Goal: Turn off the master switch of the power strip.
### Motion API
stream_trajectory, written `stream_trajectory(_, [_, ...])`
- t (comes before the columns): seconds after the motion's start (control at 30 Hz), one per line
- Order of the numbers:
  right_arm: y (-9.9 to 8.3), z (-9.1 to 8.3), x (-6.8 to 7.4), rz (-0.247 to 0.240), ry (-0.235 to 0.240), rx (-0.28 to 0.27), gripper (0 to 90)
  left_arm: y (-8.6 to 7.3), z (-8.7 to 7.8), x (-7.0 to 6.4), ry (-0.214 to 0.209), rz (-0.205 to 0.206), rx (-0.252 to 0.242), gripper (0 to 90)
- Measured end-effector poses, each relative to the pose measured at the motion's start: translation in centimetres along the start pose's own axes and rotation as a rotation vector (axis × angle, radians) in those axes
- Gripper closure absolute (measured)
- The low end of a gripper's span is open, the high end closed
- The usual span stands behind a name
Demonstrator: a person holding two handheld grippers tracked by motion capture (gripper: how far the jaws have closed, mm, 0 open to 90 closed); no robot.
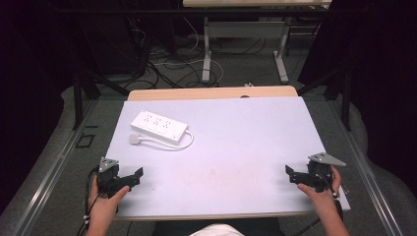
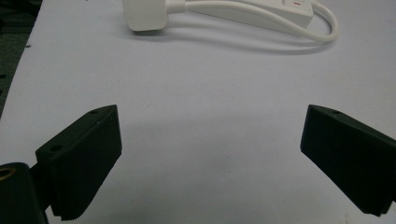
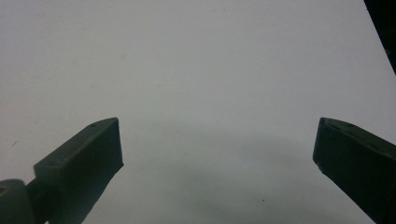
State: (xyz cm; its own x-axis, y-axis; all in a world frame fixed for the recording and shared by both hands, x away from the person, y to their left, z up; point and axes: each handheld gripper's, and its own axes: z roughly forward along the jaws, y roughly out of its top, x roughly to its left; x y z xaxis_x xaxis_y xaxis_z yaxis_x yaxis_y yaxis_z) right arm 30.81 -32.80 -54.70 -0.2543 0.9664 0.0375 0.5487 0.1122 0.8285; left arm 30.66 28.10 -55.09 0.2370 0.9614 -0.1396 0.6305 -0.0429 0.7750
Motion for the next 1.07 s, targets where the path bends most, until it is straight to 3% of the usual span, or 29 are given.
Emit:
stream_trajectory(0.53, [0.0,0.1,0.06,-0.008,0.003,0.002,1.2,-0.59,0.65,0.44,-0.03,-0.026,0.012,3.6])
stream_trajectory(0.6, [-0.08,0.32,0.1,-0.008,-0.01,-0.021,1.2,-0.6,0.7,0.46,-0.031,-0.029,0.01,3.4])
stream_trajectory(0.8, [-0.03,0.17,0.12,-0.012,0.002,0.004,1.2,-0.61,0.8,0.49,-0.035,-0.029,0.012,2.3])
stream_trajectory(0.9, [-0.12,0.32,0.18,-0.006,-0.007,-0.021,1.3,-0.57,0.81,0.47,-0.033,-0.028,0.011,1.7])
stream_trajectory(0.93, [-0.01,-0.01,0.02,-0.017,0.001,0.02,1.3,-0.57,0.83,0.45,-0.035,-0.028,0.012,1.6])
stream_trajectory(0.97, [-0.06,0.15,0.06,-0.008,-0.006,-0.005,1.3,-0.56,0.84,0.47,-0.036,-0.026,0.012,1.1])
stream_trajectory(1.07, [-0.05,0.14,0.01,-0.009,0.001,0.002,1.3,-0.54,0.89,0.45,-0.038,-0.028,0.011,0.6])
